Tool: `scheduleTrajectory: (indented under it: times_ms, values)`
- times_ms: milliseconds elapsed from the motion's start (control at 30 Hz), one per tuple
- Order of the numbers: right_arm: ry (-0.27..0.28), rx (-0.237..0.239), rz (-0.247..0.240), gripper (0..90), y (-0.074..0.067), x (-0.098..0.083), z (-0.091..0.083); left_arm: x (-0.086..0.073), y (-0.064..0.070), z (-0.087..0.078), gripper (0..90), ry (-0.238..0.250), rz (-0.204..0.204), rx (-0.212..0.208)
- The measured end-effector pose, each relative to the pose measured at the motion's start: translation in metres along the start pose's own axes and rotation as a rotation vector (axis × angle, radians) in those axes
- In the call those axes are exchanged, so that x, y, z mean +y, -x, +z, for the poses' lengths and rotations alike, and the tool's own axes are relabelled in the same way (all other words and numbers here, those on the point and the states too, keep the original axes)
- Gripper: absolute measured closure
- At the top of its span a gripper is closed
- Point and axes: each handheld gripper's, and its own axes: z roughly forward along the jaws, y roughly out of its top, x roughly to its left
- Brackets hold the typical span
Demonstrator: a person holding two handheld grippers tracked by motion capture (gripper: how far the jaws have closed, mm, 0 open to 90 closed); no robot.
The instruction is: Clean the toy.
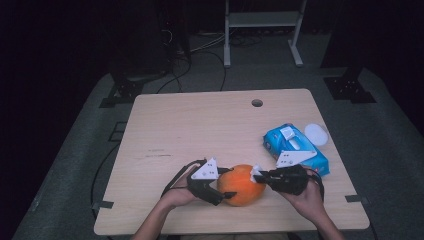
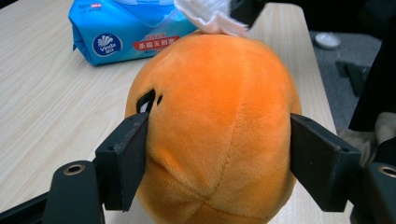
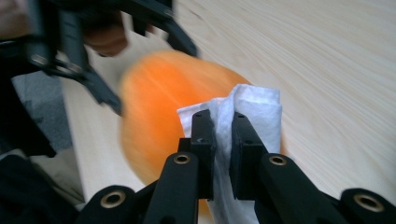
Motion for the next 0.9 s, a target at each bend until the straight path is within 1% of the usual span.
scheduleTrajectory:
  times_ms: [67, 133, 200, 233, 300, 333, 367, 400, 433, 467, 500, 533, 567, 633, 733, 767, 833, 900]
  values:
    - [0.005, -0.005, 0.043, 81.1, 0.010, -0.006, -0.002, -0.001, -0.001, 0.000, 25.4, 0.007, -0.004, -0.006]
    - [-0.003, -0.027, 0.054, 81.1, 0.016, -0.010, -0.003, -0.001, -0.002, 0.000, 25.4, 0.012, -0.010, -0.008]
    - [0.003, -0.022, 0.068, 81.1, 0.019, -0.012, -0.004, -0.001, -0.002, 0.000, 25.4, 0.015, -0.015, -0.009]
    - [-0.001, -0.026, 0.066, 81.1, 0.017, -0.012, -0.004, -0.001, -0.002, 0.000, 25.3, 0.013, -0.016, -0.007]
    - [0.003, -0.030, 0.055, 81.0, 0.013, -0.009, -0.004, -0.001, -0.002, 0.000, 24.7, 0.017, -0.030, -0.003]
    - [0.004, -0.029, 0.045, 81.0, 0.010, -0.007, -0.004, 0.000, -0.003, 0.000, 24.7, 0.024, -0.041, 0.001]
    - [0.011, -0.028, 0.031, 81.0, 0.006, -0.005, -0.003, 0.000, -0.003, 0.000, 24.7, 0.024, -0.042, 0.003]
    - [0.016, -0.020, 0.030, 81.0, 0.003, -0.003, -0.003, 0.001, -0.002, 0.001, 24.7, 0.033, -0.051, 0.008]
    - [0.027, 0.000, 0.027, 81.0, -0.002, 0.000, -0.003, 0.002, -0.002, 0.002, 24.7, 0.033, -0.052, 0.010]
    - [0.032, 0.005, 0.016, 81.0, -0.005, 0.003, -0.002, 0.003, -0.001, 0.003, 24.7, 0.040, -0.056, 0.015]
    - [0.043, 0.016, -0.003, 81.0, -0.011, 0.006, -0.001, 0.004, -0.001, 0.004, 24.7, 0.043, -0.050, 0.018]
    - [0.053, 0.038, -0.007, 81.0, -0.014, 0.009, -0.001, 0.004, 0.000, 0.005, 24.6, 0.046, -0.049, 0.021]
    - [0.058, 0.045, -0.018, 81.0, -0.017, 0.011, 0.000, 0.005, 0.001, 0.005, 24.1, 0.048, -0.046, 0.023]
    - [0.047, 0.030, -0.039, 81.0, -0.019, 0.012, 0.002, 0.005, 0.001, 0.006, 21.3, 0.058, -0.043, 0.026]
    - [0.050, 0.039, -0.003, 81.0, -0.010, 0.006, 0.002, 0.003, -0.001, 0.005, 13.6, 0.090, -0.038, 0.009]
    - [0.050, 0.036, 0.008, 81.0, -0.006, 0.004, 0.002, 0.001, -0.002, 0.005, 11.7, 0.085, -0.024, 0.003]
    - [0.059, 0.028, 0.023, 81.0, -0.001, 0.002, -0.001, -0.003, -0.003, 0.006, 10.2, 0.082, -0.013, -0.003]
    - [0.065, 0.027, 0.036, 81.0, 0.003, 0.000, -0.003, -0.005, -0.002, 0.010, 10.2, 0.081, -0.005, 0.008]
